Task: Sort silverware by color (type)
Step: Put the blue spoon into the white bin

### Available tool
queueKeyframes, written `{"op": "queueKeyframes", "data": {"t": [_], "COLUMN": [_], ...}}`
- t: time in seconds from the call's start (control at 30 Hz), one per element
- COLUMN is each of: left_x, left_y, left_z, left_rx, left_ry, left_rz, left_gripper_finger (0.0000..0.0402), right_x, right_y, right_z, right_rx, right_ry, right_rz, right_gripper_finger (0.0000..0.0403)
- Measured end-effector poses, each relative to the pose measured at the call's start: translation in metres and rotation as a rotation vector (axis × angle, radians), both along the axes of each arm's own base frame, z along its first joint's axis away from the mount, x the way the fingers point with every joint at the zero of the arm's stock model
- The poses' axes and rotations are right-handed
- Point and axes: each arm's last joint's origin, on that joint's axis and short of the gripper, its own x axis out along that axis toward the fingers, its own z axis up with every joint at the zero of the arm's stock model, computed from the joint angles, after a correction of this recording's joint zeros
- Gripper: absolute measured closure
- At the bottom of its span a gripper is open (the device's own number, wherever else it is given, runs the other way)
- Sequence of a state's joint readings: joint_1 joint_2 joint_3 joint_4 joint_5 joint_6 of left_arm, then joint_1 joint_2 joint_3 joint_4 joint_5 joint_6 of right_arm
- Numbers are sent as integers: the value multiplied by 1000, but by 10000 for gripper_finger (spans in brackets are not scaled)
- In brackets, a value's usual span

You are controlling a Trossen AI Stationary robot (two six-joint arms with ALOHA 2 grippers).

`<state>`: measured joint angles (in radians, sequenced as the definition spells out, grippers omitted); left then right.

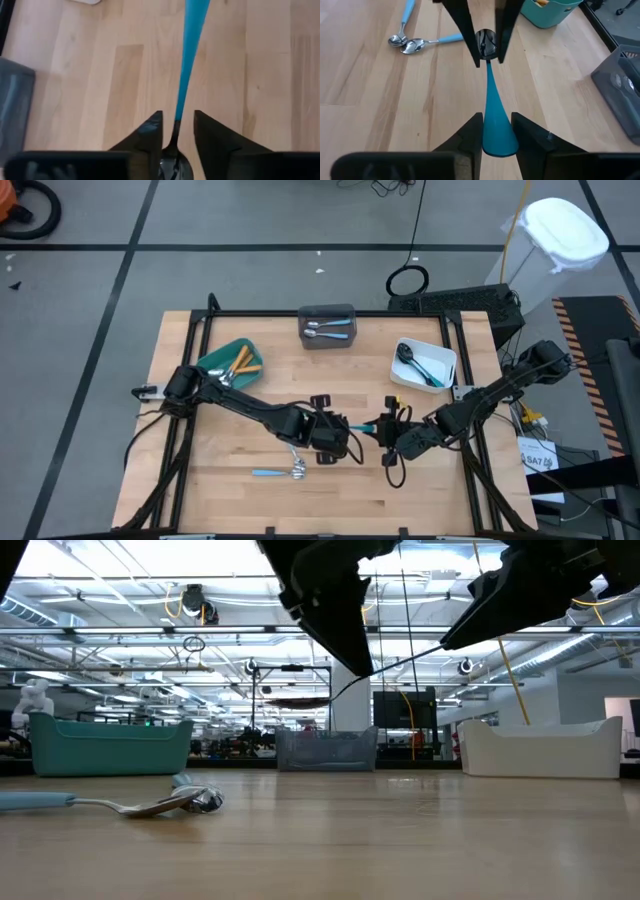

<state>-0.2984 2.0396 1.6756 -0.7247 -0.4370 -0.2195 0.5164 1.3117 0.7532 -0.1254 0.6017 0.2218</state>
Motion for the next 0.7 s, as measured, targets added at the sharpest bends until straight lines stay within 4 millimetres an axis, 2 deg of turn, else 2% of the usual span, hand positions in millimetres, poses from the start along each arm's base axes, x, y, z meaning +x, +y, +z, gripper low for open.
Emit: {"op": "queueKeyframes", "data": {"t": [0.2, 0.33, 0.53, 0.7], "left_x": [-1, -7, -16, -28], "left_y": [-6, -13, -33, -50], "left_z": [4, 14, 28, 30], "left_rx": [9, 34, 87, 115], "left_ry": [-30, -49, -54, -40], "left_rz": [-6, -9, -15, 11], "left_gripper_finger": [255, 253, 252, 252], "right_x": [-2, -5, -18, -34], "right_y": [-1, -3, -9, -20], "right_z": [-2, 1, 12, 26], "right_rx": [-19, -24, -22, -57], "right_ry": [28, 37, 61, 46], "right_rz": [4, 5, 31, -15], "right_gripper_finger": [321, 322, 322, 322]}}
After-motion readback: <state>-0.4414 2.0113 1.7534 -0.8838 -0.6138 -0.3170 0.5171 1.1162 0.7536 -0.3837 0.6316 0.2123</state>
